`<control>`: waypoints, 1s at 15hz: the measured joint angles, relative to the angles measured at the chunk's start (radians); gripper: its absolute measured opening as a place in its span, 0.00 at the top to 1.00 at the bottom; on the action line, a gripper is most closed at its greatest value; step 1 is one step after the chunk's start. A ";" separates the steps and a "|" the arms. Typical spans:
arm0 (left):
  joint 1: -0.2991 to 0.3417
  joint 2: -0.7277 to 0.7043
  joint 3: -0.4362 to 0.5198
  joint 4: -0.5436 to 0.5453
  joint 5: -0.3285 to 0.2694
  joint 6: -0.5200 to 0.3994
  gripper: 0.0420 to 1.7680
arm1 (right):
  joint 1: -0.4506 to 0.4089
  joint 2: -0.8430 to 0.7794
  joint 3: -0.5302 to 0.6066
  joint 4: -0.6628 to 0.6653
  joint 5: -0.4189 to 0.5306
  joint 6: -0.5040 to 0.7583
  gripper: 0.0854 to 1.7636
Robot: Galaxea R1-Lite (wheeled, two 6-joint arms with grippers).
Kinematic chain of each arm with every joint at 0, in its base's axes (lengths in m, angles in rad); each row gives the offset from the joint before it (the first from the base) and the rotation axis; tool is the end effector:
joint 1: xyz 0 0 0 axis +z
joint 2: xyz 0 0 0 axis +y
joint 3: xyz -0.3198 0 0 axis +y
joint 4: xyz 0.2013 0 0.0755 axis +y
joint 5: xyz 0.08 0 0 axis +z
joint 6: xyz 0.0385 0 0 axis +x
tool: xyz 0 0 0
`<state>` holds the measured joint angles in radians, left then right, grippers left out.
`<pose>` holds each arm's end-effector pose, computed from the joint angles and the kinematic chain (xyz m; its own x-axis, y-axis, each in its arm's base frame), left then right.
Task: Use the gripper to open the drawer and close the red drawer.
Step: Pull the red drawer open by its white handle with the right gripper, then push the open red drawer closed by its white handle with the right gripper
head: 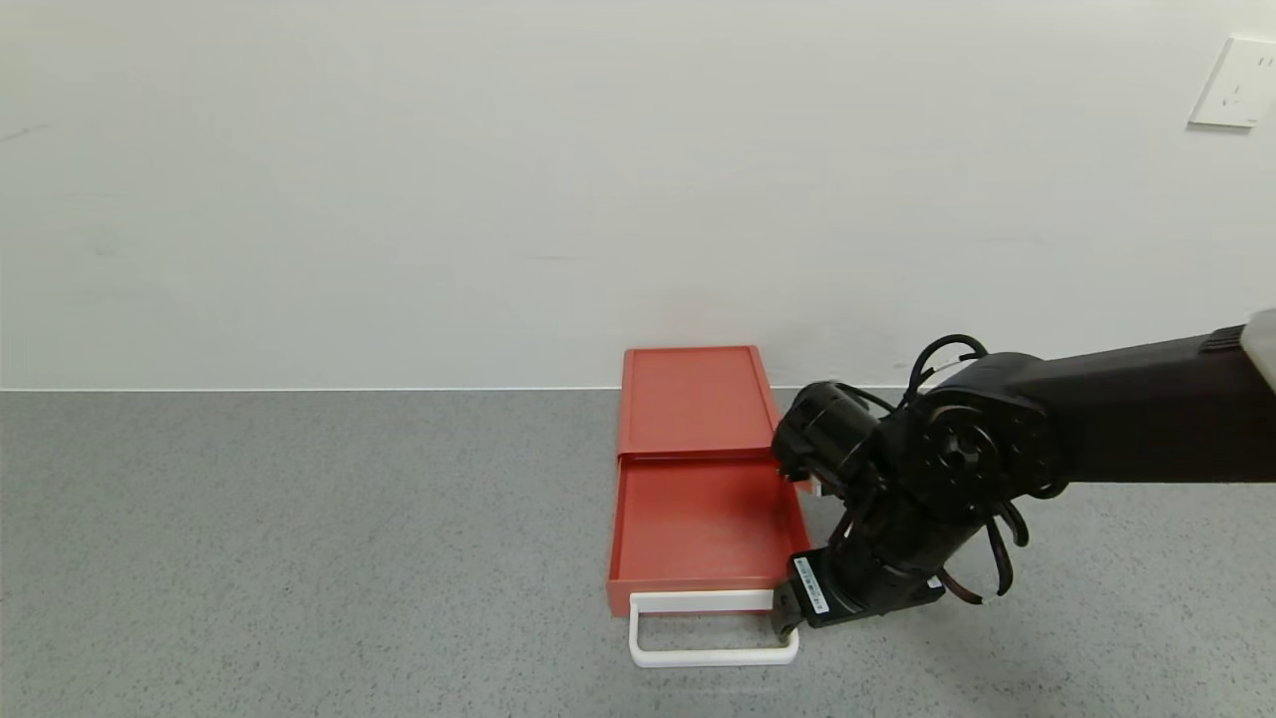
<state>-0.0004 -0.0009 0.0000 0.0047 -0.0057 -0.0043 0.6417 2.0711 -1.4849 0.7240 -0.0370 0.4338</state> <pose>-0.0001 -0.0002 0.0749 1.0000 -0.0061 -0.0038 0.0061 1.0000 -0.0043 0.3160 0.2343 0.1177 0.2284 0.1245 -0.9656 -0.2105 0.9747 0.0759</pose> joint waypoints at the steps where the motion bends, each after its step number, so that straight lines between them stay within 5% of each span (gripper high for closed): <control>1: 0.000 0.000 0.000 0.000 0.000 0.000 0.03 | 0.001 -0.018 0.000 0.000 0.001 0.000 0.03; 11: 0.000 0.000 0.000 0.000 0.001 0.000 0.03 | -0.026 -0.259 -0.001 -0.048 -0.001 -0.082 0.03; 15: 0.000 0.000 0.000 0.000 0.001 -0.001 0.03 | -0.071 -0.357 0.031 -0.171 0.094 -0.137 0.03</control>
<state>-0.0004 -0.0009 0.0000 0.0043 -0.0047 -0.0053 0.5711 1.7145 -1.4534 0.5532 0.0572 0.2972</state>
